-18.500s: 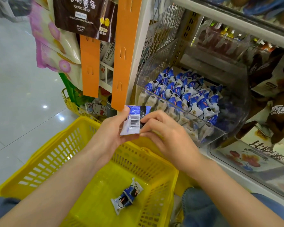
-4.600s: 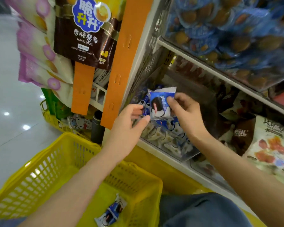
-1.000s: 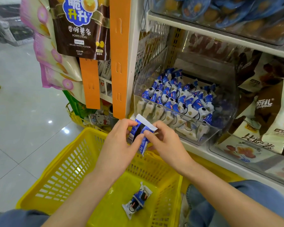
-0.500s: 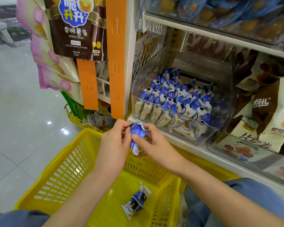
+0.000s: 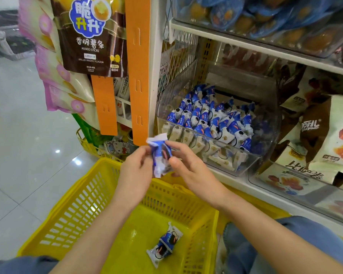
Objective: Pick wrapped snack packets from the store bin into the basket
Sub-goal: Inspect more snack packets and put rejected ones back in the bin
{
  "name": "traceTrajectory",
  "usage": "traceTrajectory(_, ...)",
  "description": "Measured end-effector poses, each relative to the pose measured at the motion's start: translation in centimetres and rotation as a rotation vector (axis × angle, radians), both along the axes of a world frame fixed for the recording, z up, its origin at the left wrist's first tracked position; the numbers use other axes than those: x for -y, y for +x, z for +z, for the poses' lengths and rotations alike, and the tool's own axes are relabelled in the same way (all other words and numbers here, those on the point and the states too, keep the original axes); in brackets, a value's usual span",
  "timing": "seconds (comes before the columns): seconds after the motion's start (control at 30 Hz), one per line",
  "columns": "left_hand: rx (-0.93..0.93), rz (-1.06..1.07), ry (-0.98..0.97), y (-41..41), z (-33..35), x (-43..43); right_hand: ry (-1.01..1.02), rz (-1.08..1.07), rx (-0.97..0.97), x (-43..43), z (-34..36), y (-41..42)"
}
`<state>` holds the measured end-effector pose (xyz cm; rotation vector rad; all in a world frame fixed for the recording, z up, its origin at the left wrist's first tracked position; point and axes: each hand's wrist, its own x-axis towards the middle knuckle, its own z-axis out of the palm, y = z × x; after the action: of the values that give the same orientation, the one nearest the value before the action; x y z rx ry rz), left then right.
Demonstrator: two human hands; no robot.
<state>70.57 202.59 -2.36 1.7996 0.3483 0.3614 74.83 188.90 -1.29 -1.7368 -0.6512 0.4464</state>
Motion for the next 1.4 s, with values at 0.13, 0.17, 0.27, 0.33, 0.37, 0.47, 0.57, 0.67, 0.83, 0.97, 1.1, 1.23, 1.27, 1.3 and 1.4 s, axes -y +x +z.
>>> traceTrajectory(0.13,-0.082,-0.248,-0.635,-0.1,1.0,0.5,-0.068,-0.088,0.103,0.2,0.3,0.1)
traceTrajectory(0.17,-0.088,-0.267,-0.616,-0.1,0.8,0.7,-0.079,-0.128,0.120,0.2,0.3,0.1)
traceTrajectory(0.27,-0.088,-0.176,-0.440,-0.2,0.5,1.0,-0.111,-0.211,0.102,0.2,0.5,0.2)
traceTrajectory(0.33,-0.047,-0.121,-0.419,0.0,0.4,0.8,-0.121,-0.232,0.094,0.3,0.8,0.5)
traceTrajectory(0.37,-0.022,-0.105,-0.407,0.2,0.3,0.8,-0.113,-0.237,0.082,0.3,1.1,0.7)
traceTrajectory(0.47,0.039,-0.089,-0.330,0.6,0.4,0.8,-0.033,-0.211,0.014,0.6,1.8,0.9)
traceTrajectory(0.57,0.082,-0.120,-0.254,1.0,0.7,1.2,0.015,-0.202,-0.004,1.3,2.2,0.7)
traceTrajectory(0.67,0.152,-0.139,-0.233,1.5,1.4,1.6,0.019,-0.216,0.023,1.8,3.0,0.8)
traceTrajectory(0.83,0.251,-0.147,0.065,4.3,3.6,1.3,0.083,-0.483,0.132,2.5,5.8,5.1)
traceTrajectory(0.97,0.207,-0.271,0.569,7.7,4.1,0.3,0.096,-0.784,0.100,2.3,7.3,11.6)
traceTrajectory(1.1,0.249,-0.367,0.954,9.2,2.8,-0.8,-0.114,-0.956,0.177,1.6,6.1,19.5)
traceTrajectory(1.23,0.322,-0.384,0.985,9.5,1.6,-1.4,-0.406,-1.052,0.242,2.1,4.4,25.1)
traceTrajectory(1.27,0.336,-0.383,0.972,9.6,1.4,-1.4,-0.494,-1.045,0.242,2.3,3.9,25.8)
traceTrajectory(1.3,0.355,-0.382,0.967,9.7,1.2,-1.5,-0.559,-1.017,0.244,2.4,3.4,26.3)
traceTrajectory(1.4,0.413,-0.373,0.974,10.0,0.8,-1.7,-0.641,-0.931,0.249,2.3,2.6,26.8)
